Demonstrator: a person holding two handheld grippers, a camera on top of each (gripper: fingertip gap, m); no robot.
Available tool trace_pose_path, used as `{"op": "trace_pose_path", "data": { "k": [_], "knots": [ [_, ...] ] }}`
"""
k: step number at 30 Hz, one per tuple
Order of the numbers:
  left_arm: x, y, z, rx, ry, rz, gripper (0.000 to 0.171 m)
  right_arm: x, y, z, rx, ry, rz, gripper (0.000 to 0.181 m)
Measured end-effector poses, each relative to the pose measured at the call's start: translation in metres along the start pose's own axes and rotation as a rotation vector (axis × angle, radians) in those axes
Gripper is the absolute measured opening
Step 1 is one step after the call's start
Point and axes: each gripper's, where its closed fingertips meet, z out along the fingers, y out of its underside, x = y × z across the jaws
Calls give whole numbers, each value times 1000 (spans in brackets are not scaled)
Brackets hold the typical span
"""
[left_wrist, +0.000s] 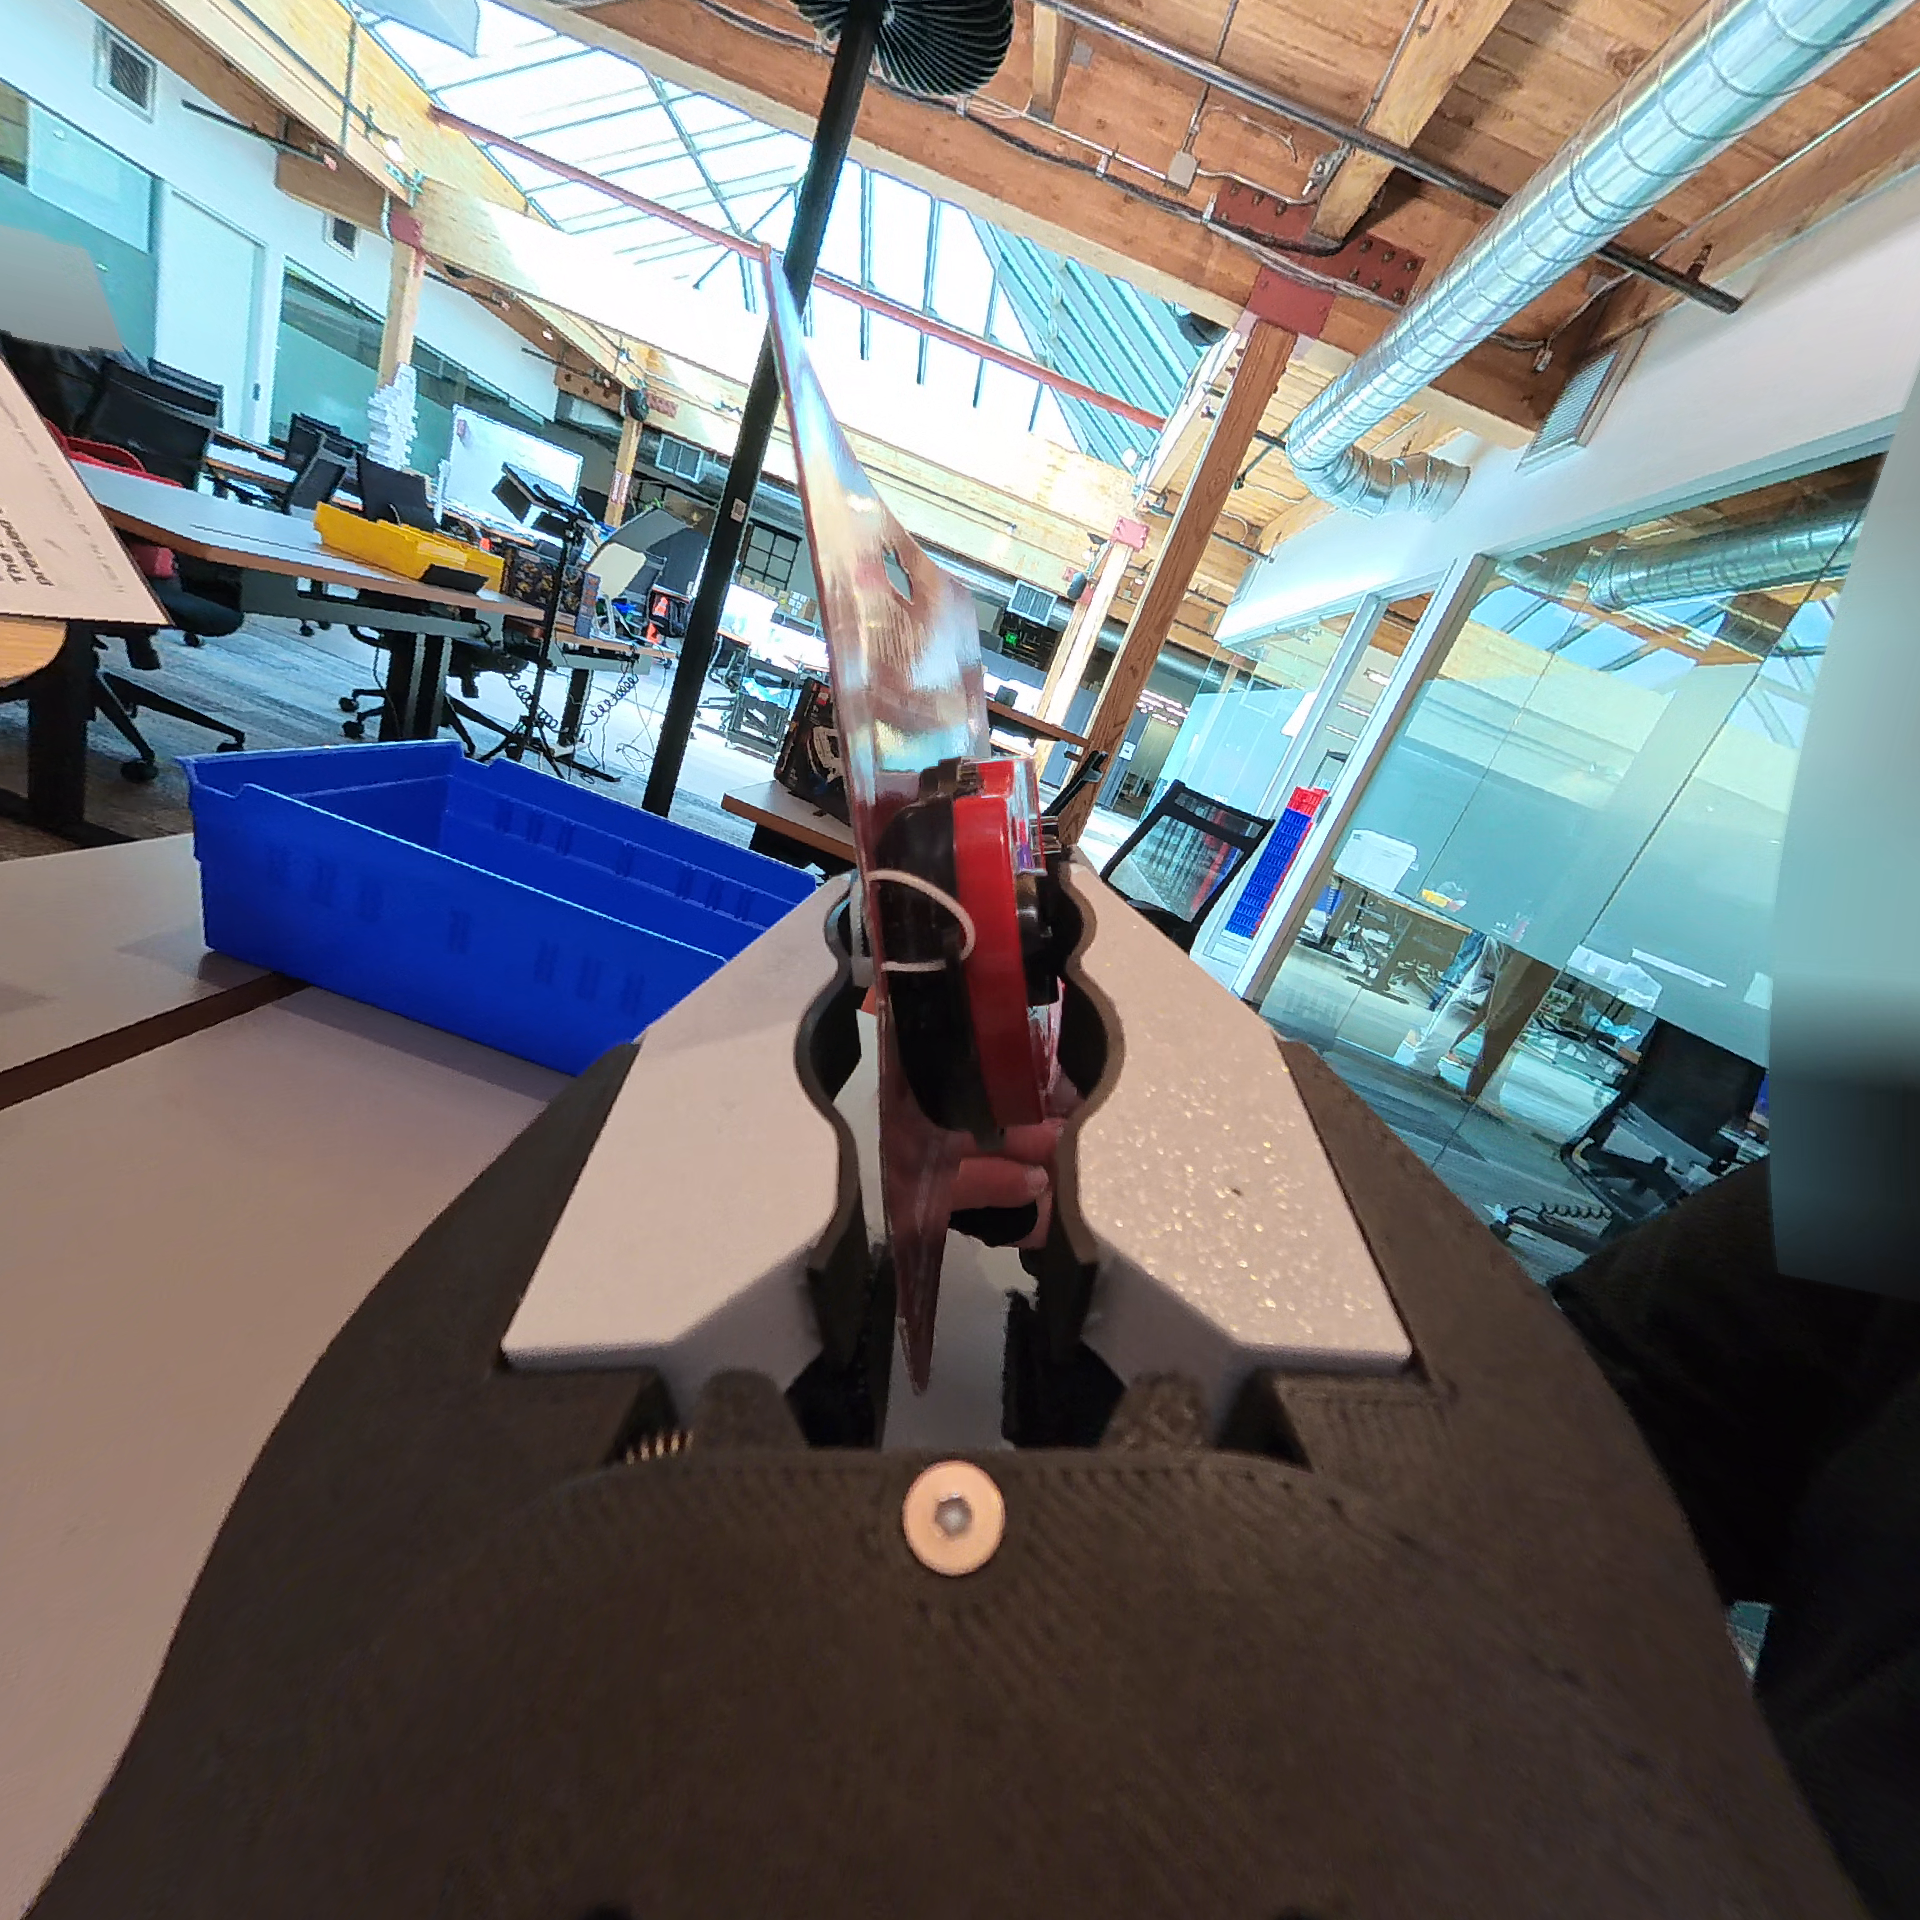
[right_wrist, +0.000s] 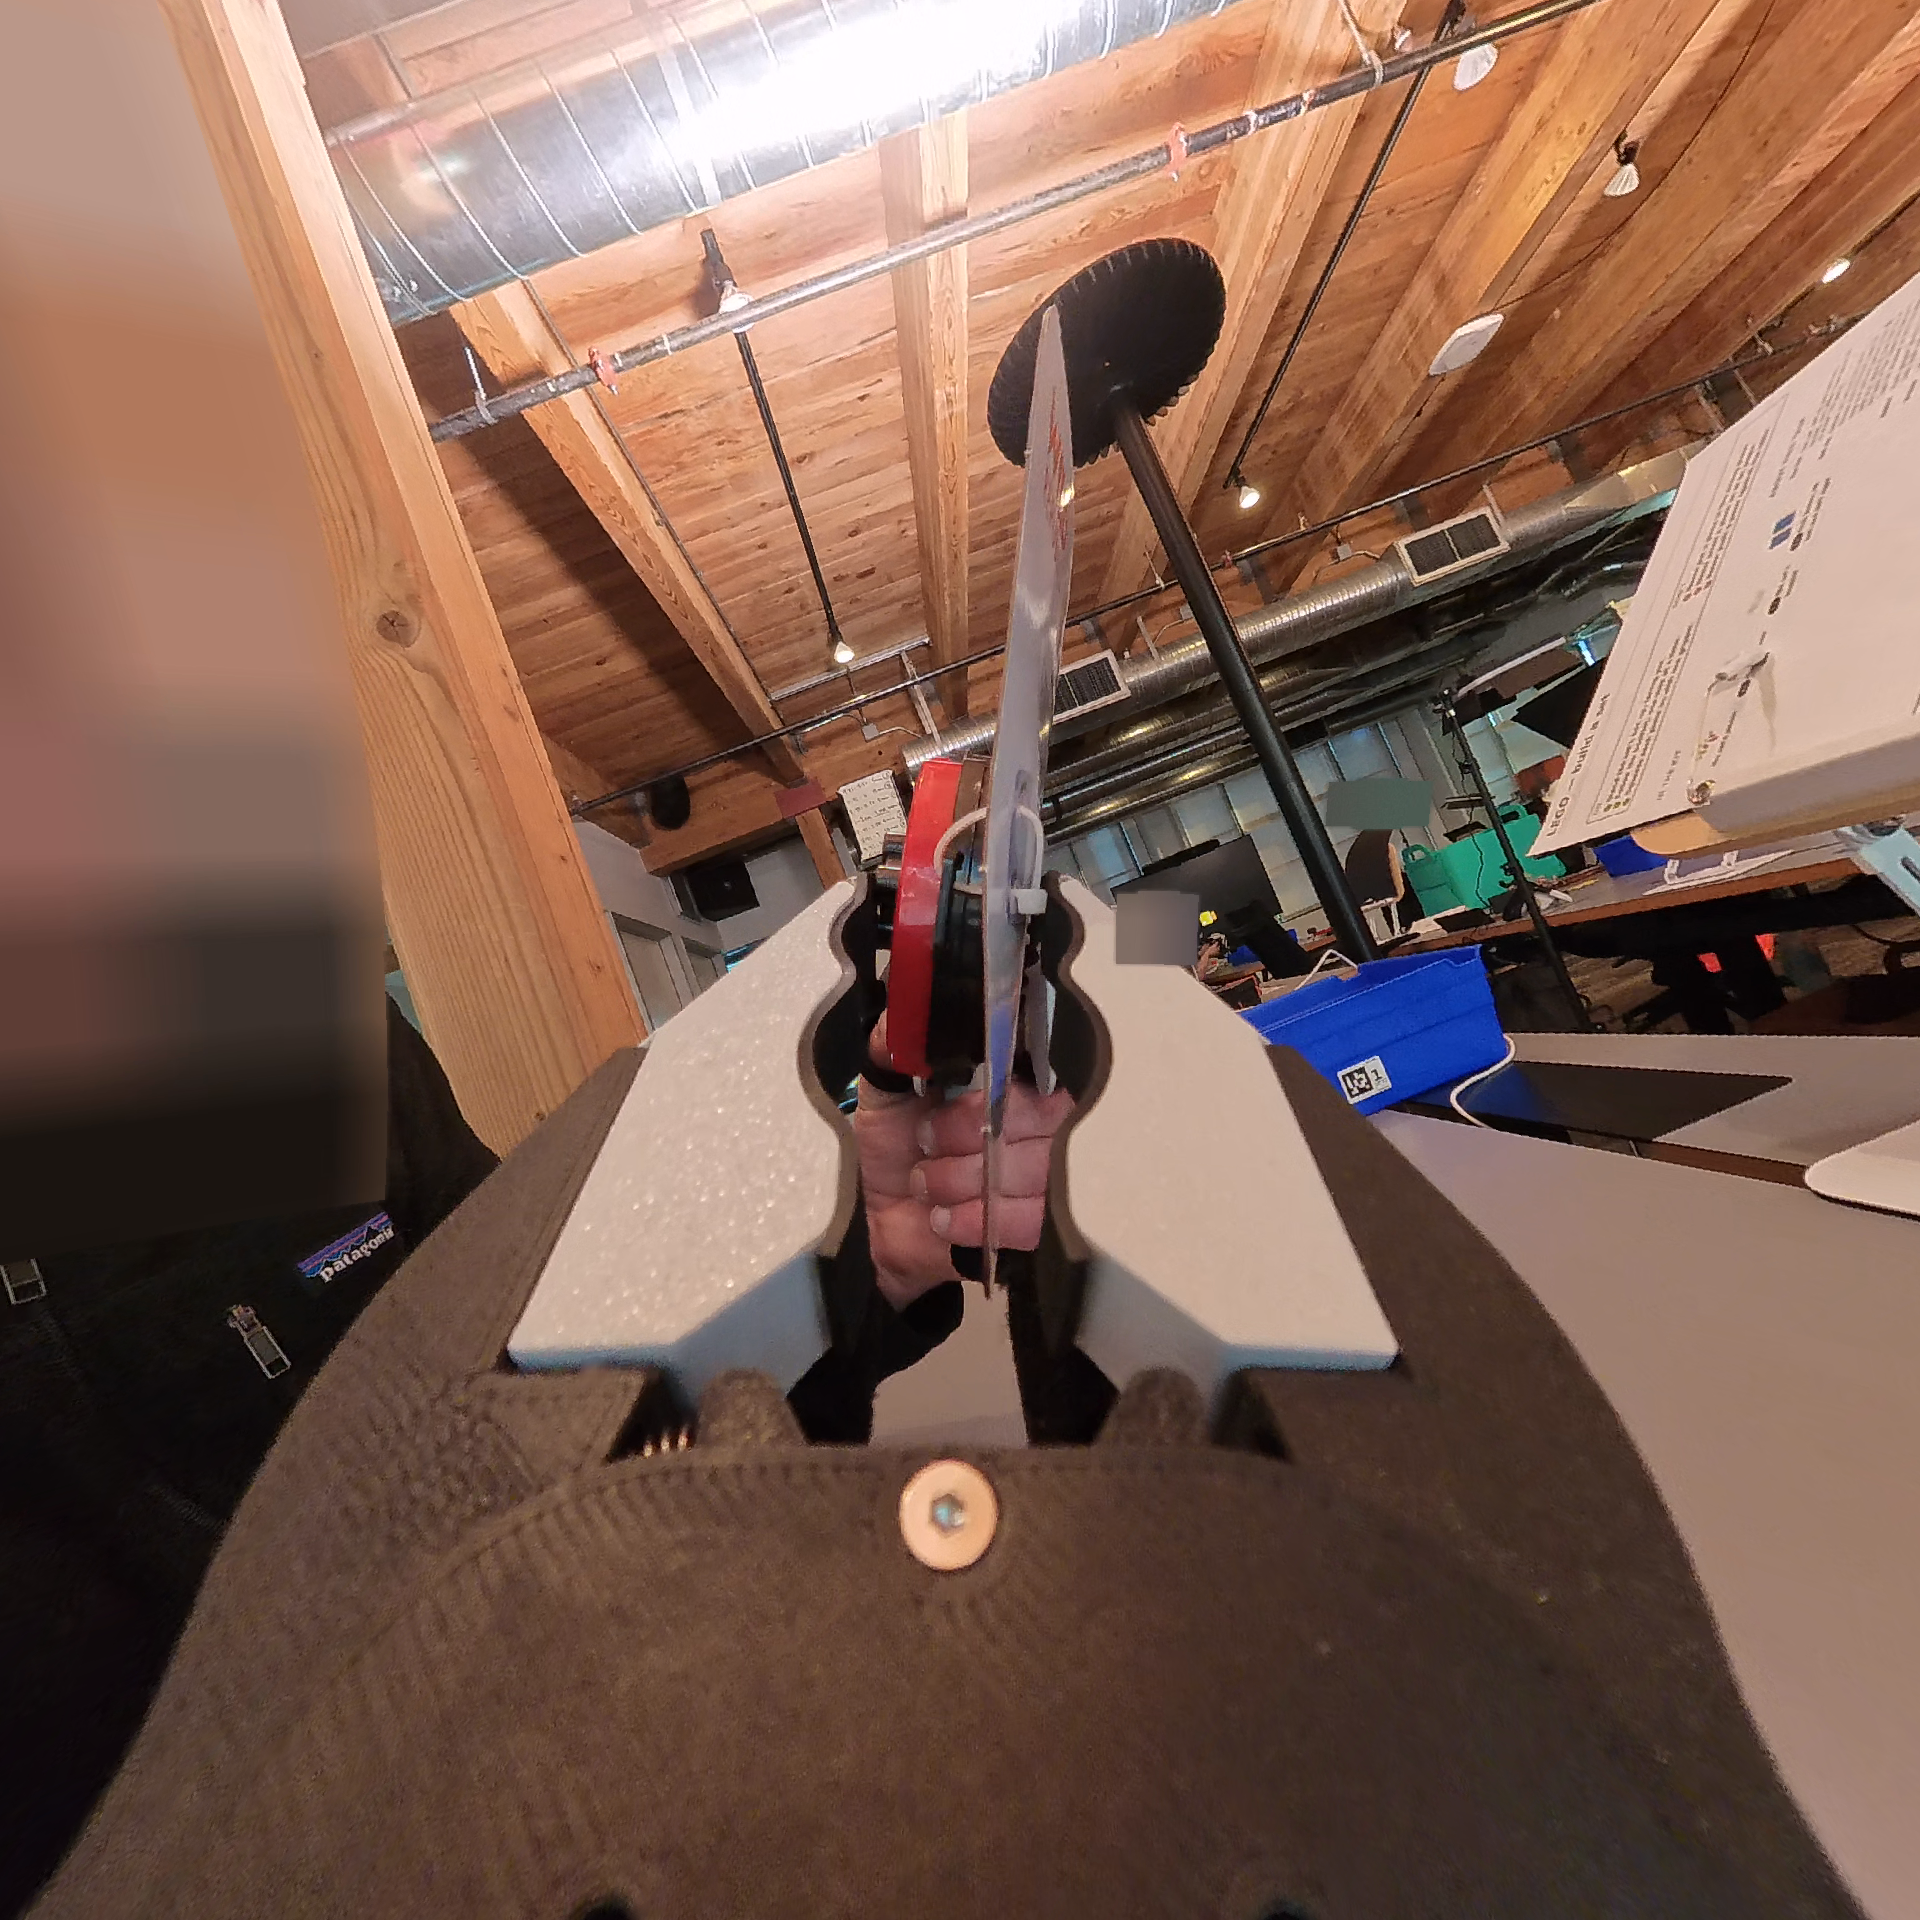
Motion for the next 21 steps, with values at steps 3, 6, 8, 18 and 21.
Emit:
{"op": "trace_pose_path", "data": {
  "k": [3,6,8,18,21],
  "knots": [
    [0,2,1,-6,6,-11,33,0,0,0,0,4,-5,29],
    [0,4,2,-7,8,-15,33,0,0,0,-6,8,-6,29],
    [-1,4,2,-3,7,-18,33,1,0,0,-10,18,-12,29],
    [-2,4,2,9,13,-34,33,1,1,0,-19,17,-13,25],
    [-1,4,2,9,14,-32,33,1,1,0,-30,18,-25,24]
  ]
}}
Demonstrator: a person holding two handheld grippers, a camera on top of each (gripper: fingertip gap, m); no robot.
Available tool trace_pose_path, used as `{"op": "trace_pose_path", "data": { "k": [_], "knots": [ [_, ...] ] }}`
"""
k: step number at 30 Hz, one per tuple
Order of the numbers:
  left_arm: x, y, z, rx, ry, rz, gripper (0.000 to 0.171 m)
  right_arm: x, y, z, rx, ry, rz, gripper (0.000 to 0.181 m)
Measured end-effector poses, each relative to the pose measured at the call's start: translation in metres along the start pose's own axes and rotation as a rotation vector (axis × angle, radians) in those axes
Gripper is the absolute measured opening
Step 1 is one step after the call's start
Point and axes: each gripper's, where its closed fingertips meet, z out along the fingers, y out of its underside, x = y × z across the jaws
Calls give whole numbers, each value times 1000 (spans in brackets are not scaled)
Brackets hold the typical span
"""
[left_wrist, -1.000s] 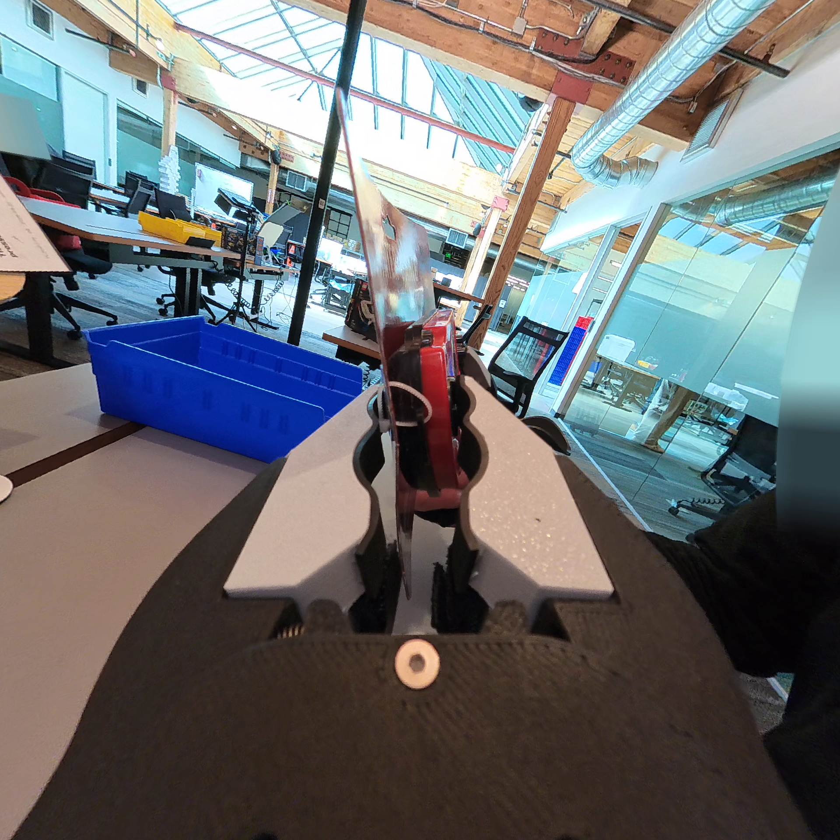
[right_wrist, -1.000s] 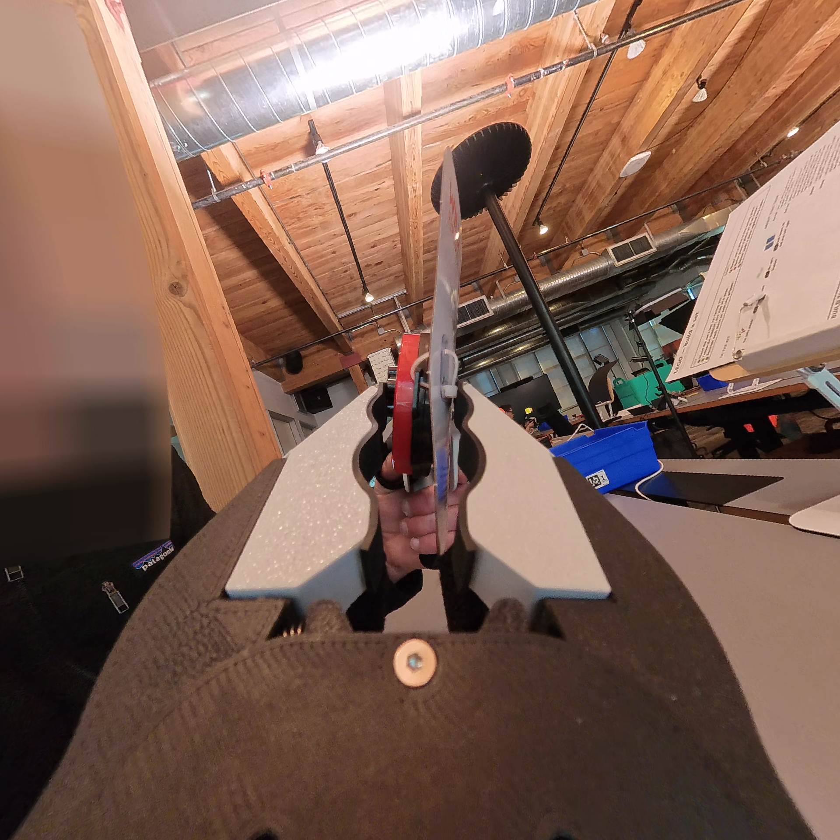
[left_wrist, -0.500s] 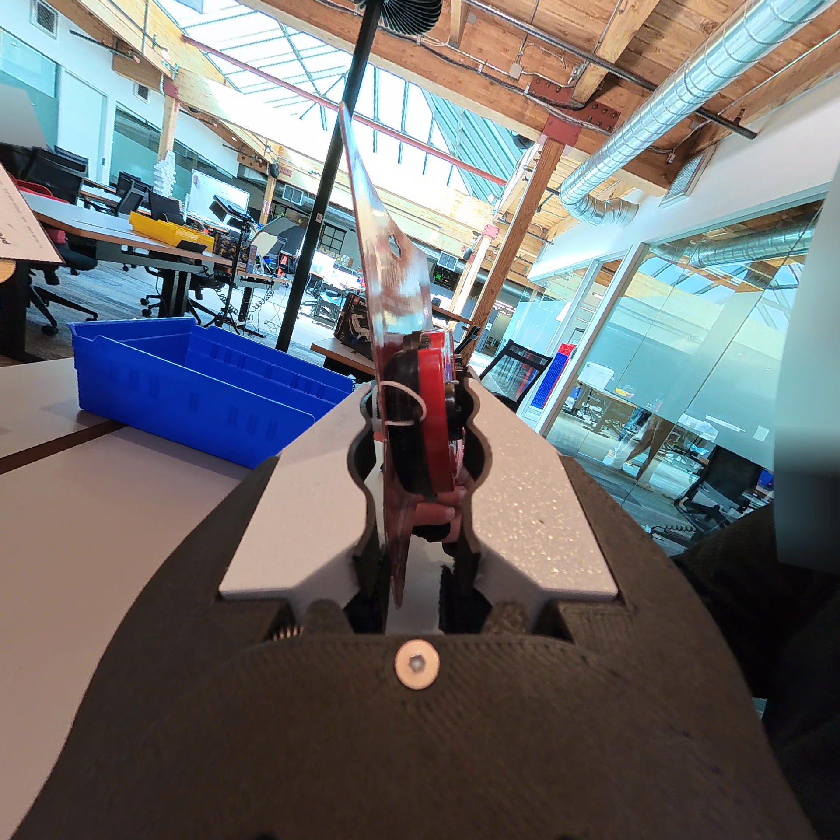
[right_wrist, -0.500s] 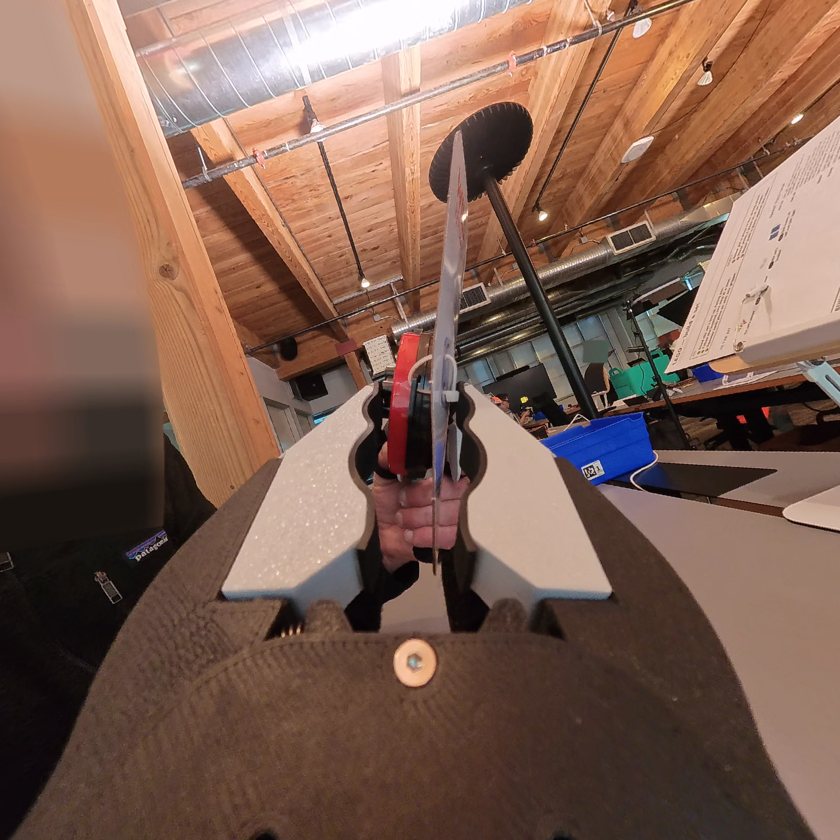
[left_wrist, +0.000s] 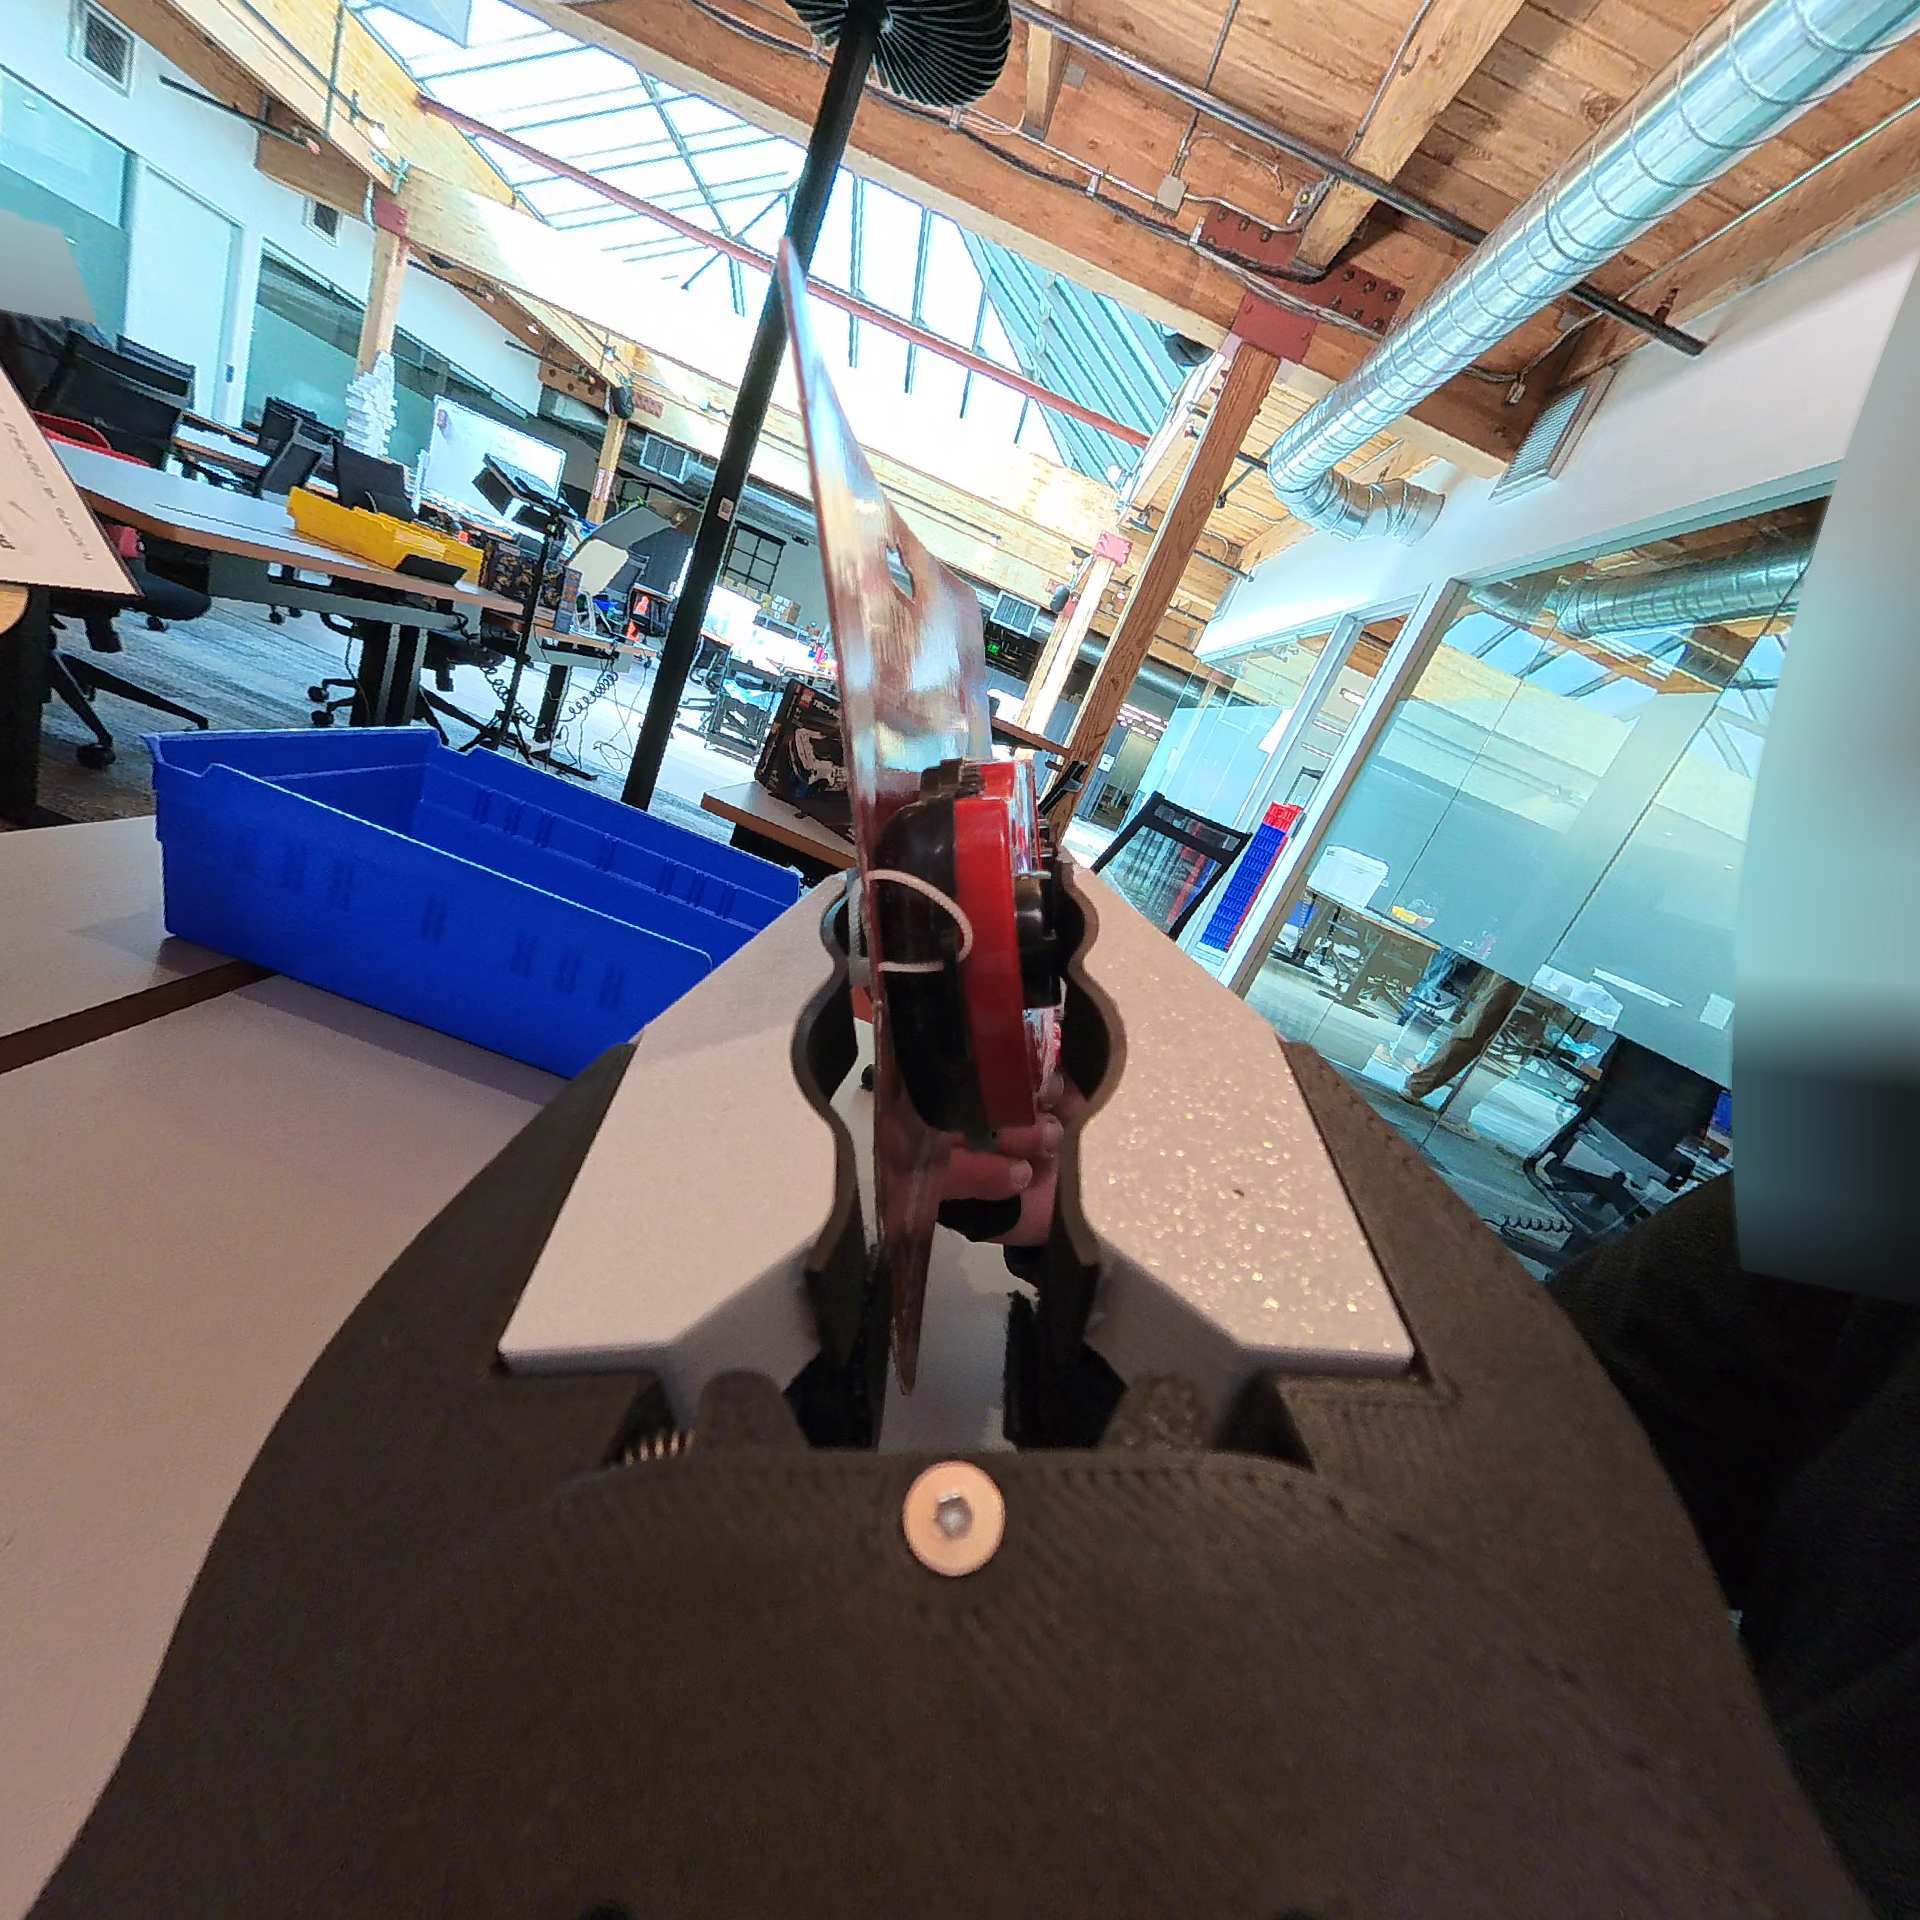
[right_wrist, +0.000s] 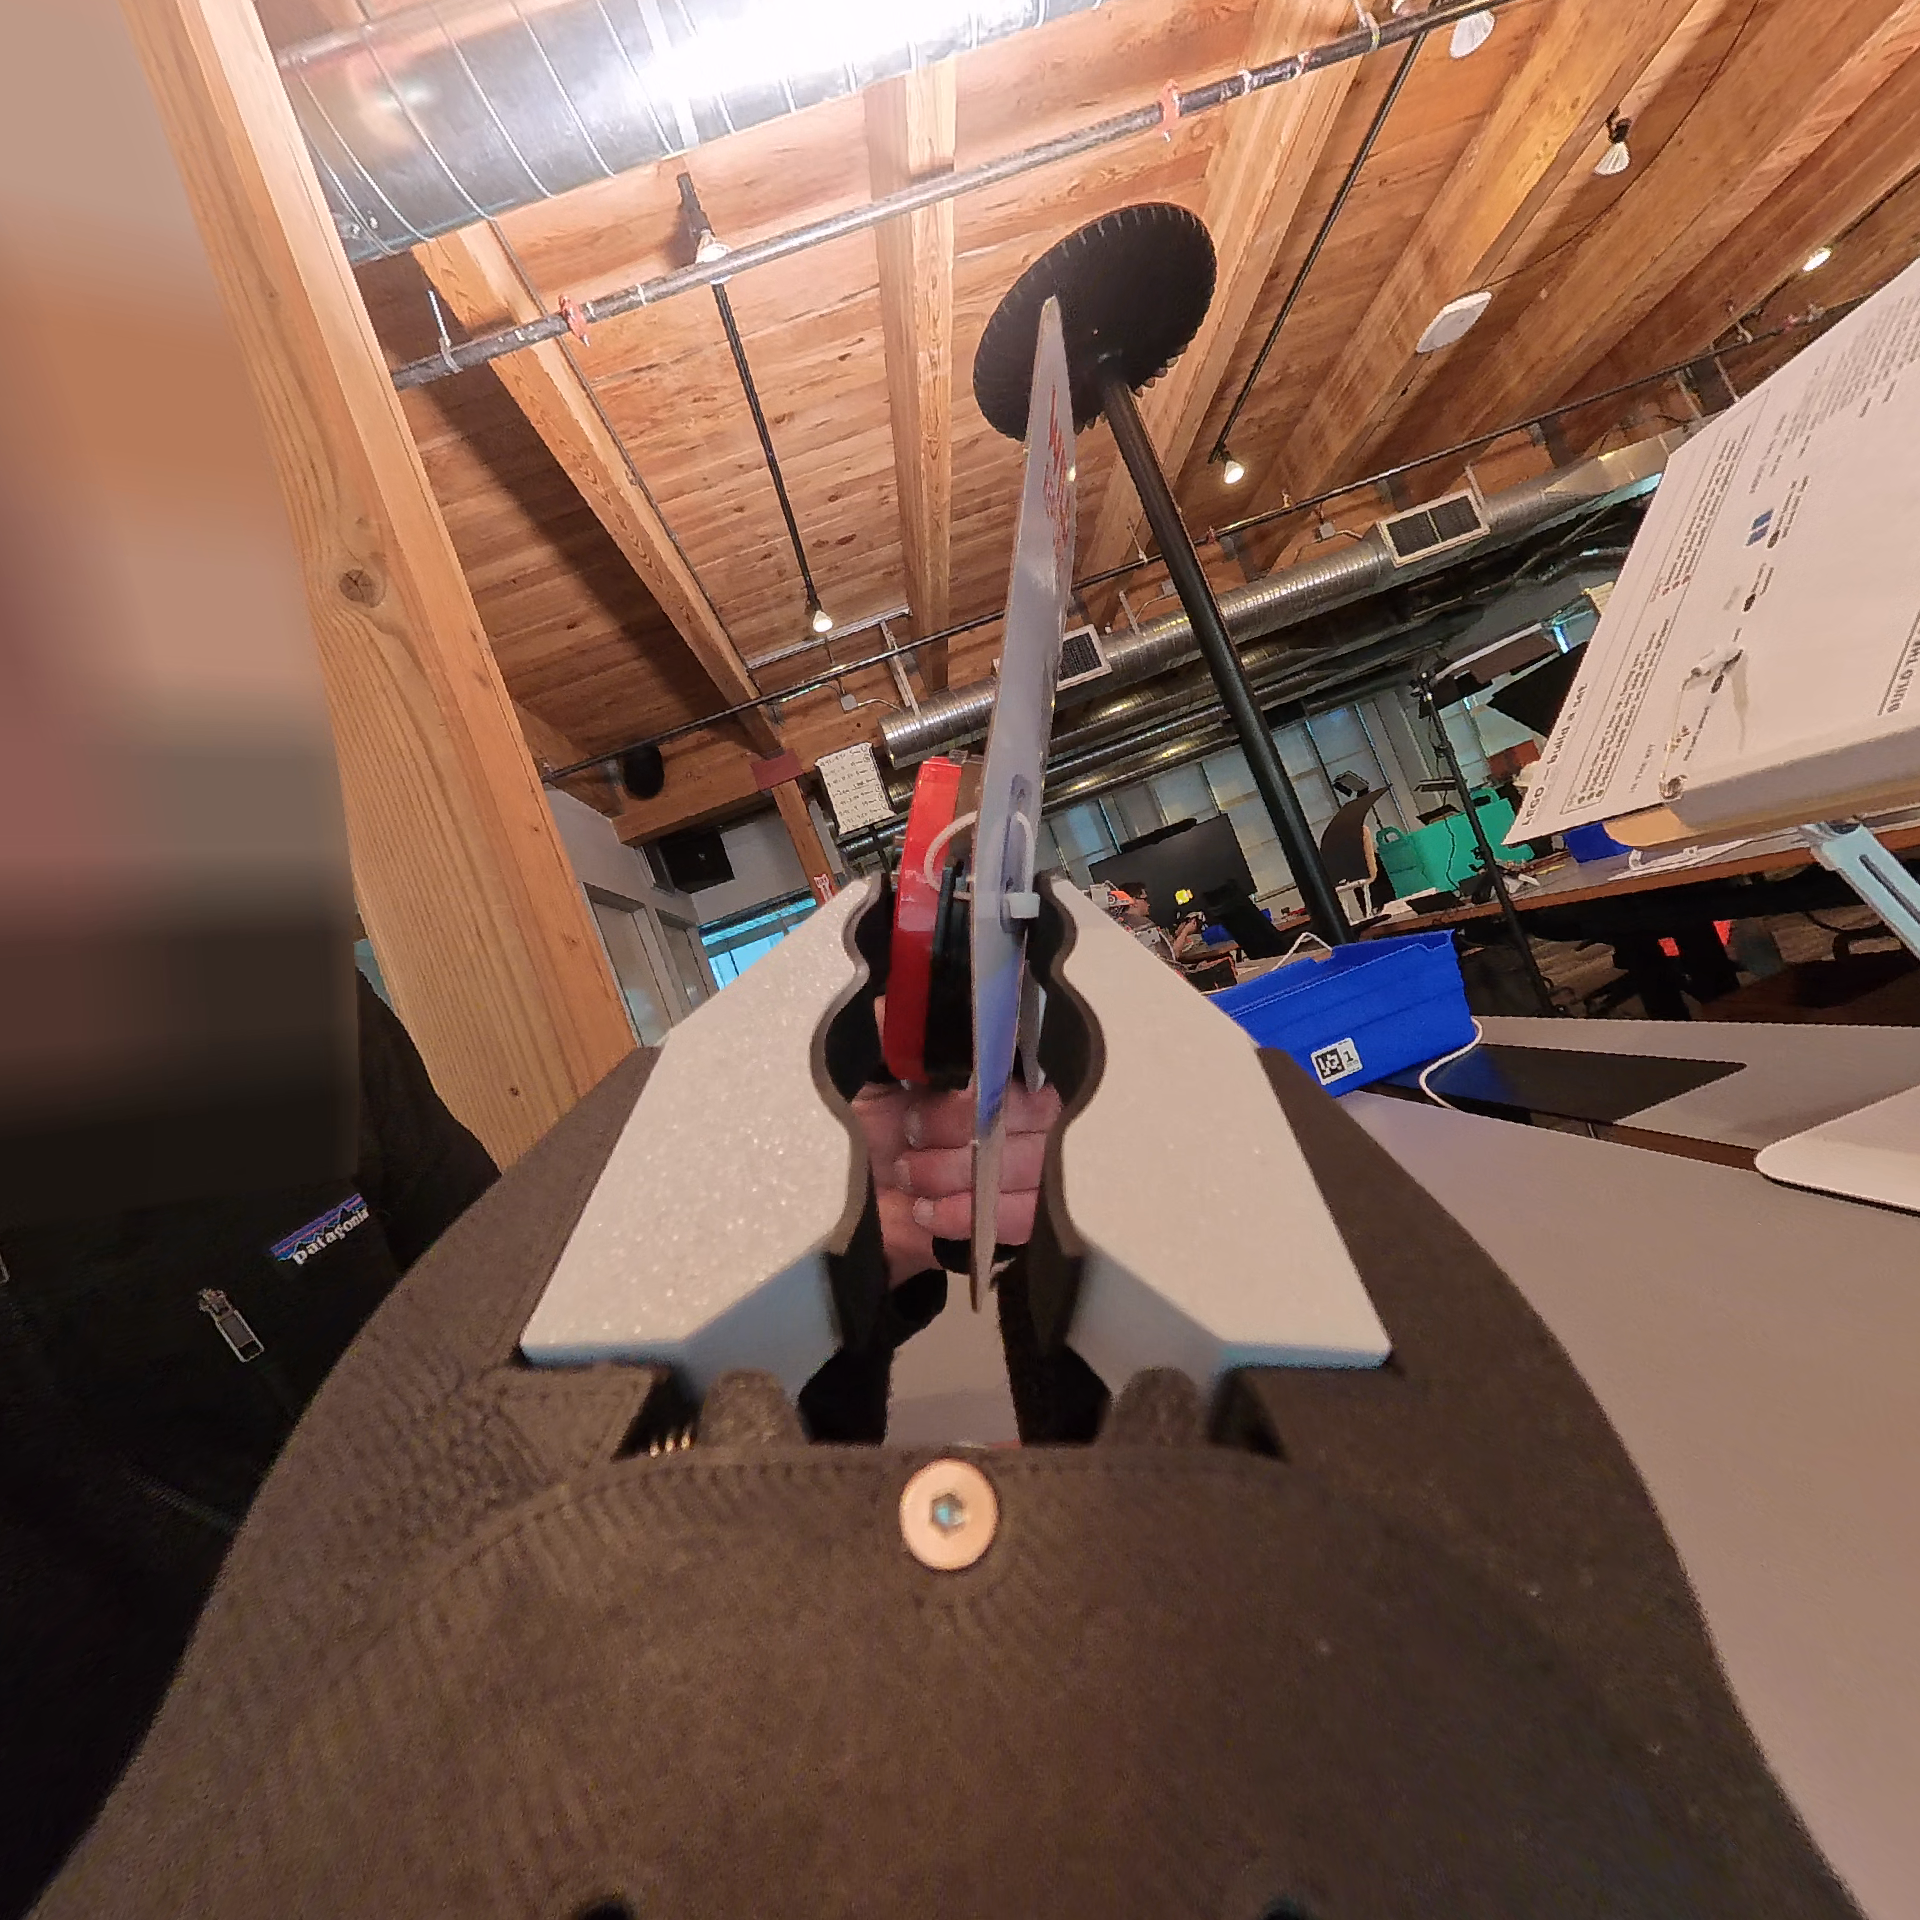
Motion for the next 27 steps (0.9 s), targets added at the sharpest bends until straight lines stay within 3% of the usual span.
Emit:
{"op": "trace_pose_path", "data": {
  "k": [10,22,27],
  "knots": [
    [2,-2,0,11,-3,14,33,2,0,1,-1,18,10,26],
    [1,-10,-3,37,-26,21,30,6,27,4,-169,42,9,39],
    [2,-8,-1,12,-54,59,30,9,38,6,-213,40,28,33]
  ]
}}
